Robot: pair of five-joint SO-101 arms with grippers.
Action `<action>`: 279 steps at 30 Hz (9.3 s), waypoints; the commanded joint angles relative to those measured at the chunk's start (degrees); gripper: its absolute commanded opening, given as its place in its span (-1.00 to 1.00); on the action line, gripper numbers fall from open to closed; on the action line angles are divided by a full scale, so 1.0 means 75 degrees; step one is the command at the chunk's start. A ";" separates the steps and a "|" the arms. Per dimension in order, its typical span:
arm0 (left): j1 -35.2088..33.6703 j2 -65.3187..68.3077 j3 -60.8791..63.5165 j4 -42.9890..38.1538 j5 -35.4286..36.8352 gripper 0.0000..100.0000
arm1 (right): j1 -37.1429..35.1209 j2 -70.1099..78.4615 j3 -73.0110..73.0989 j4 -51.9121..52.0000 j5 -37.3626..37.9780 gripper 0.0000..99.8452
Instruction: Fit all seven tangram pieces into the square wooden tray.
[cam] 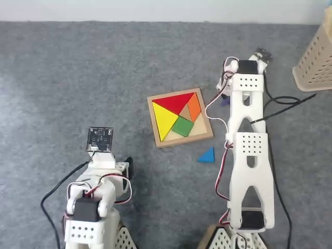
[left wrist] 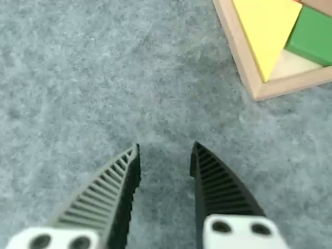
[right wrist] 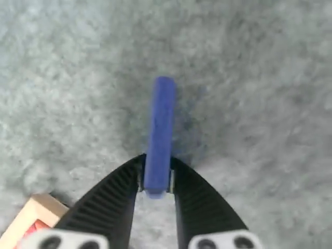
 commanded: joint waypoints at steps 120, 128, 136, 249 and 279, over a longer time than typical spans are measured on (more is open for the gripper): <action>-0.0047 -0.0152 -0.0018 -0.0047 0.0047 -0.70 | -0.1377 -1.0321 1.5601 -0.8082 0.2462 -0.97; -0.0047 -0.0152 -0.0018 -0.0047 0.0047 -0.70 | -0.1471 -0.9864 1.5601 -0.8000 0.2462 -0.97; -0.0047 -0.0152 -0.0018 -0.0047 0.0047 -0.70 | -0.1975 -0.9922 1.5601 -0.7473 0.2462 -0.97; -0.0047 -0.0152 -0.0018 -0.0047 0.0047 -0.70 | -0.2655 -1.0063 1.6328 -0.4812 0.4841 -0.95; -0.0047 -0.0152 -0.0018 -0.0047 0.0047 -0.70 | -0.2655 -1.0028 1.6340 -0.4812 0.4853 -0.95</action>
